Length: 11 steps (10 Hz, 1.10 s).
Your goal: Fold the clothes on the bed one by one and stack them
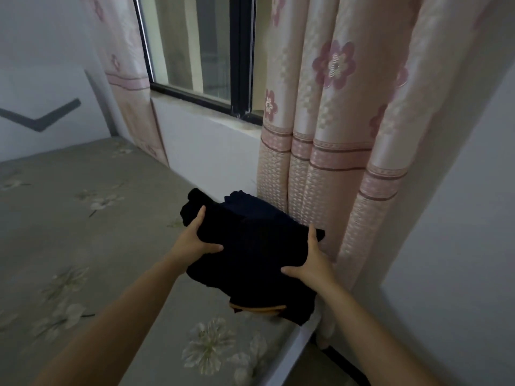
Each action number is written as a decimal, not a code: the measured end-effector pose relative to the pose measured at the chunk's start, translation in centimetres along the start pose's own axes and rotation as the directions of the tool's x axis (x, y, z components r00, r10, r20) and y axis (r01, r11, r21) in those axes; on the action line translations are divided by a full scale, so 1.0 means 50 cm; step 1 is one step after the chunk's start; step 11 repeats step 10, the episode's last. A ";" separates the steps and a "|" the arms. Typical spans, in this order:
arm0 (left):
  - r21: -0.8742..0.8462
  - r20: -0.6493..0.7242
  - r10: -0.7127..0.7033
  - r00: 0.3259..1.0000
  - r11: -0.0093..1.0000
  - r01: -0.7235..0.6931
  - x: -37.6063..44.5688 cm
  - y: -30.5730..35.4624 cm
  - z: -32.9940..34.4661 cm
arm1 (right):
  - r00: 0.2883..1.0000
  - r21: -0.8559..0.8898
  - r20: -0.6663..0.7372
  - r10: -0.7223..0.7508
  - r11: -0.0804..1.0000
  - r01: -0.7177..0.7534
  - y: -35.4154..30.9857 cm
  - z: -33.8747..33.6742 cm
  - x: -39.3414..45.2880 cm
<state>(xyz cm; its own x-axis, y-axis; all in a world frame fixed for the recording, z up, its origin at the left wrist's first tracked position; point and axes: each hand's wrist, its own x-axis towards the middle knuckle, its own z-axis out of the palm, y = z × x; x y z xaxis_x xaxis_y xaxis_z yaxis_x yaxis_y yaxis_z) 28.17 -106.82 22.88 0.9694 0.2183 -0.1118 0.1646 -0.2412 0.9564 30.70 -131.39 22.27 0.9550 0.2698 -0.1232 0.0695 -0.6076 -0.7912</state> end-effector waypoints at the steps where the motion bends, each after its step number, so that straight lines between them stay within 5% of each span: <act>1: 0.029 0.029 -0.021 0.999 0.999 0.020 0.170 0.008 -0.011 | 0.999 0.076 -0.036 0.034 0.997 -0.031 -0.003 0.007 0.141; 3: 0.040 0.106 -0.087 0.990 0.996 0.084 0.472 0.016 -0.044 | 0.983 0.270 -0.155 0.094 0.962 -0.049 -0.002 0.045 0.349; 4: 0.215 0.132 -0.116 0.984 0.973 0.086 0.584 -0.021 -0.036 | 0.957 0.290 -0.174 0.230 0.941 -0.173 0.032 0.088 0.418; 5: 0.759 0.023 -0.265 0.964 0.632 0.156 0.628 -0.115 0.001 | 0.900 -0.044 0.000 0.436 0.899 -0.436 0.073 0.146 0.452; 6: 0.874 0.085 -0.310 0.947 0.480 0.079 0.617 -0.188 0.047 | 0.834 -0.360 0.035 0.551 0.785 -0.503 0.090 0.163 0.469; 8: 0.872 0.100 -0.338 0.936 0.483 0.081 0.603 -0.223 0.042 | 0.958 -0.536 -0.040 0.283 0.804 -0.260 0.092 0.143 0.483; 9: 0.832 0.058 -0.249 0.967 0.547 0.091 0.581 -0.209 0.030 | 0.988 -0.474 0.112 0.104 0.880 -0.039 0.060 0.147 0.510; 10: 0.824 0.012 -0.188 0.982 0.559 0.097 0.549 -0.198 0.027 | 0.919 -0.476 0.393 0.002 0.856 0.202 0.031 0.175 0.525; 11: 0.824 0.012 -0.188 0.982 0.559 0.097 0.549 -0.198 0.027 | 0.919 -0.476 0.393 0.002 0.856 0.202 0.031 0.175 0.525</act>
